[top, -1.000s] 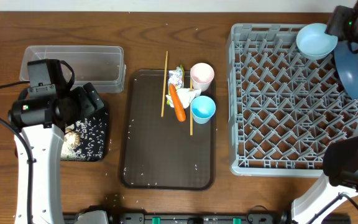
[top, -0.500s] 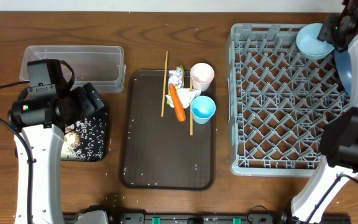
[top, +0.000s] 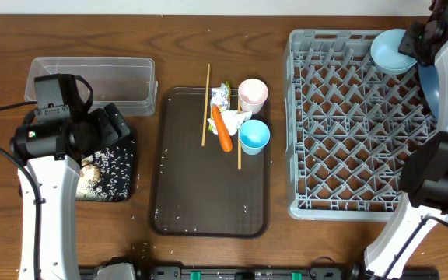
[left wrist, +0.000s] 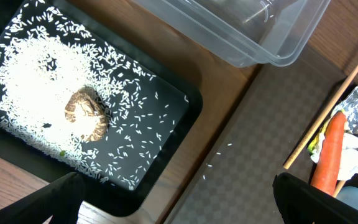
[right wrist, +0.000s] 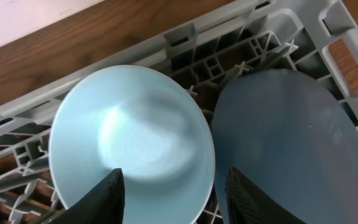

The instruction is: Sort waste into correct bins and load items into the dishwasher rack

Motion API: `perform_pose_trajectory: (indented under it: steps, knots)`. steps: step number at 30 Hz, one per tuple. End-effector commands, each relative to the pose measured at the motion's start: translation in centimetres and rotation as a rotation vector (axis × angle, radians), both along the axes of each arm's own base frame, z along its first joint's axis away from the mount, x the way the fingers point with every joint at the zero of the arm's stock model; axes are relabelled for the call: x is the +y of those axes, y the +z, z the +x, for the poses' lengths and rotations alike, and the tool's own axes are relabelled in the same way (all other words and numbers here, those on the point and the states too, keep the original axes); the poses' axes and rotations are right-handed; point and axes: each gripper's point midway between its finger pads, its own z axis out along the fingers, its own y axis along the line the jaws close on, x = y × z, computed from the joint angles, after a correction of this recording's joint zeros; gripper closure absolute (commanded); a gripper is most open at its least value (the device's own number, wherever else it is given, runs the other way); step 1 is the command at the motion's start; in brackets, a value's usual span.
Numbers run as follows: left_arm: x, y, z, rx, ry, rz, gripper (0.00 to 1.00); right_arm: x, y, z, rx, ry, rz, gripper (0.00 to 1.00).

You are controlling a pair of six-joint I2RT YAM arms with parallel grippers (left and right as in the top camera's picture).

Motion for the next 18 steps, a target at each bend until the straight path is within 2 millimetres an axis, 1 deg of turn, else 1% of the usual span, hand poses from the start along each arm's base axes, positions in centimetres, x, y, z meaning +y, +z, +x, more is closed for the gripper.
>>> perform_pose_trajectory:
  steps: [1, 4, 7, 10, 13, 15, 16, 18]
  knots:
    - [0.4, 0.6, 0.0, -0.016, 0.002, 0.018, 0.02, -0.7, -2.9, 0.0, 0.051, -0.035, 0.012, 0.55]
    - [0.4, 0.6, 0.0, -0.016, 0.002, 0.018, 0.02, -0.7, -3.6, 0.0, 0.062, -0.034, 0.014, 0.56]
    - [0.3, 0.6, 0.0, -0.016, 0.002, 0.018, 0.02, -0.9, -3.7, 0.2, 0.056, -0.037, 0.009, 0.58]
    - [0.4, 0.6, 0.0, -0.016, 0.002, 0.018, 0.02, -1.1, -3.8, 0.5, 0.048, -0.041, 0.001, 0.64]
    - [0.3, 0.6, 0.0, -0.016, 0.002, 0.018, 0.02, -1.1, -3.9, 0.7, 0.043, -0.041, -0.002, 0.75]
    - [0.4, 0.6, 0.0, -0.016, 0.002, 0.018, 0.02, -1.2, -3.9, 0.8, 0.041, -0.042, -0.003, 0.87]
    - [0.3, 0.6, 0.0, -0.016, 0.002, 0.018, 0.02, -1.2, -3.9, 0.8, 0.041, -0.042, -0.003, 0.92]
    - [0.3, 0.6, 0.0, -0.016, 0.002, 0.018, 0.02, -1.1, -4.1, 0.8, 0.045, -0.041, -0.002, 0.97]
